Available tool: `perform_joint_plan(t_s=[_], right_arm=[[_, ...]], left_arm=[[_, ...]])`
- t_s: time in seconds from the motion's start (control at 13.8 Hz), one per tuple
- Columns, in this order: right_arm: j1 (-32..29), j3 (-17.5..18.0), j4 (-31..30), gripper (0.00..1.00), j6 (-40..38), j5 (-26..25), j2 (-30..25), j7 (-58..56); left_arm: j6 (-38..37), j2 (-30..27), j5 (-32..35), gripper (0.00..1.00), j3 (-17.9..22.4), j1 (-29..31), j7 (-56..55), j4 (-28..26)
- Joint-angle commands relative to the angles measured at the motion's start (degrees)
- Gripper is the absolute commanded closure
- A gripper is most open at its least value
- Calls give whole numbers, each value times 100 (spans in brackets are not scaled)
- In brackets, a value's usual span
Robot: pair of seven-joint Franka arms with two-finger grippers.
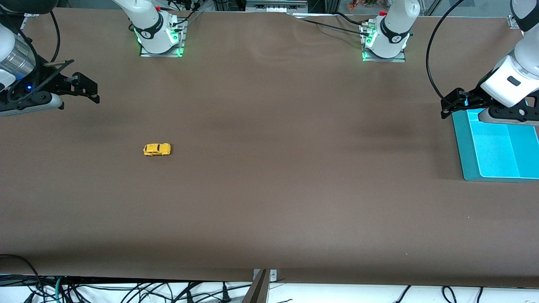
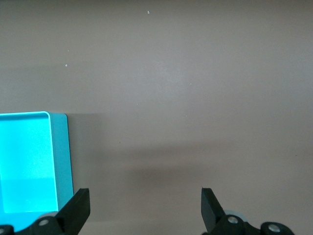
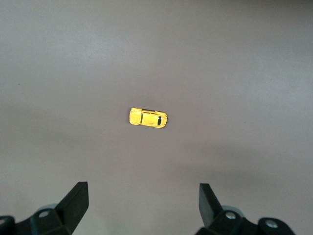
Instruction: Wind and store yellow beetle car
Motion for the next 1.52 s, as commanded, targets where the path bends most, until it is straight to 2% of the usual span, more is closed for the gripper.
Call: perform_joint_plan(t_s=[0.0,1.45], right_arm=[[-61,21,174,0,-156,-9,61,-75],[-61,-119,165,0,-499,9,8,-6]], left_arm=[[-83,38,-54,0,-25,9,-51,144],[-92,38,-54,0,-25,9,-51,144]])
